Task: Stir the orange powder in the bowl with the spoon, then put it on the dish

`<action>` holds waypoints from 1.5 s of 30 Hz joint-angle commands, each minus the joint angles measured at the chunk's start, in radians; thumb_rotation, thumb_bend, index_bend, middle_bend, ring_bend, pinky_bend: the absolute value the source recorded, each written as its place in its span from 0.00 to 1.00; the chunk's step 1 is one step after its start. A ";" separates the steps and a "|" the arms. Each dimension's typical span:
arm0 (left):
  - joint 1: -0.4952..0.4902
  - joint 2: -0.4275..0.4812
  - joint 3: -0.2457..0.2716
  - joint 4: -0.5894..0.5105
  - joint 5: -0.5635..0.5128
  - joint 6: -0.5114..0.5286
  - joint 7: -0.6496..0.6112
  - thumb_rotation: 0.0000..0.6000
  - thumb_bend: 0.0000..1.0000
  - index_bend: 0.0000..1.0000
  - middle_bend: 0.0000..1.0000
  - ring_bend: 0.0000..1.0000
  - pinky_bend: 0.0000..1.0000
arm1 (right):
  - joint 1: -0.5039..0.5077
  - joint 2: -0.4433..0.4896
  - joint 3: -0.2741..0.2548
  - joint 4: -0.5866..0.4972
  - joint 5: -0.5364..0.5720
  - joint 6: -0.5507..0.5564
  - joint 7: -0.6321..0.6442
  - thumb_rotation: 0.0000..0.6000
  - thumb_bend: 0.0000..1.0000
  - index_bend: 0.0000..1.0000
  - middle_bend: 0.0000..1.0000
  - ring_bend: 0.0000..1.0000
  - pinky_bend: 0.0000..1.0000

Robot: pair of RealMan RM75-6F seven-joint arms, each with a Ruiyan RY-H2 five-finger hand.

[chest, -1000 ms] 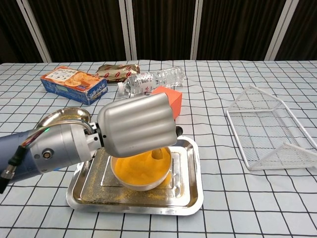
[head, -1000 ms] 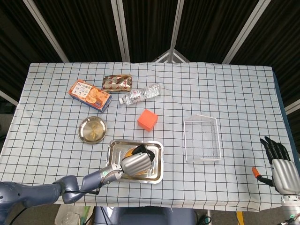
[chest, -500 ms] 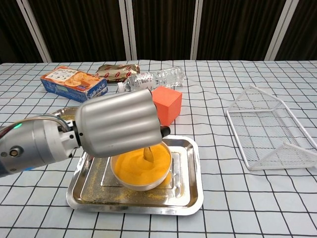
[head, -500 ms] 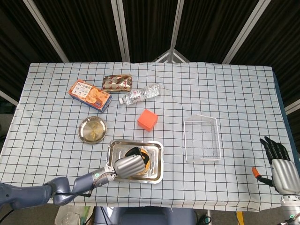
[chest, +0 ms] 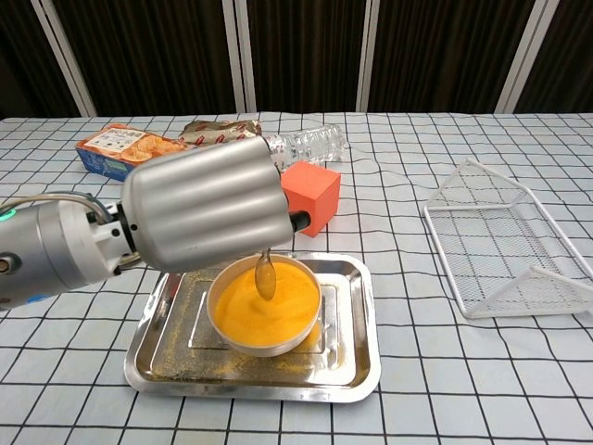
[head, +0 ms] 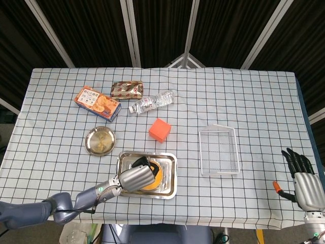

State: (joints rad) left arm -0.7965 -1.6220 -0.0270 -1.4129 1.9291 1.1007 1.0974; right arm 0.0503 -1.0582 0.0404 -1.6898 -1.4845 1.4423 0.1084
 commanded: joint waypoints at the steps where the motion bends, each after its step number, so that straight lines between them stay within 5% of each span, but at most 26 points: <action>1: 0.002 0.009 -0.009 -0.027 -0.005 -0.005 0.011 1.00 0.71 0.78 1.00 0.95 0.97 | 0.000 0.001 0.001 0.000 0.000 0.000 0.001 1.00 0.36 0.00 0.00 0.00 0.00; 19: 0.011 0.074 -0.002 -0.121 -0.058 -0.105 0.027 1.00 0.71 0.78 1.00 0.95 0.97 | 0.000 0.001 0.000 -0.003 0.002 -0.002 0.000 1.00 0.36 0.00 0.00 0.00 0.00; 45: 0.017 -0.059 -0.046 -0.019 -0.110 -0.121 0.092 1.00 0.71 0.78 1.00 0.95 0.97 | 0.002 0.002 0.001 -0.007 0.007 -0.008 -0.006 1.00 0.36 0.00 0.00 0.00 0.00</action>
State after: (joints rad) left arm -0.7781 -1.6748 -0.0673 -1.4361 1.8217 0.9753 1.1863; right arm 0.0522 -1.0560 0.0411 -1.6969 -1.4777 1.4344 0.1028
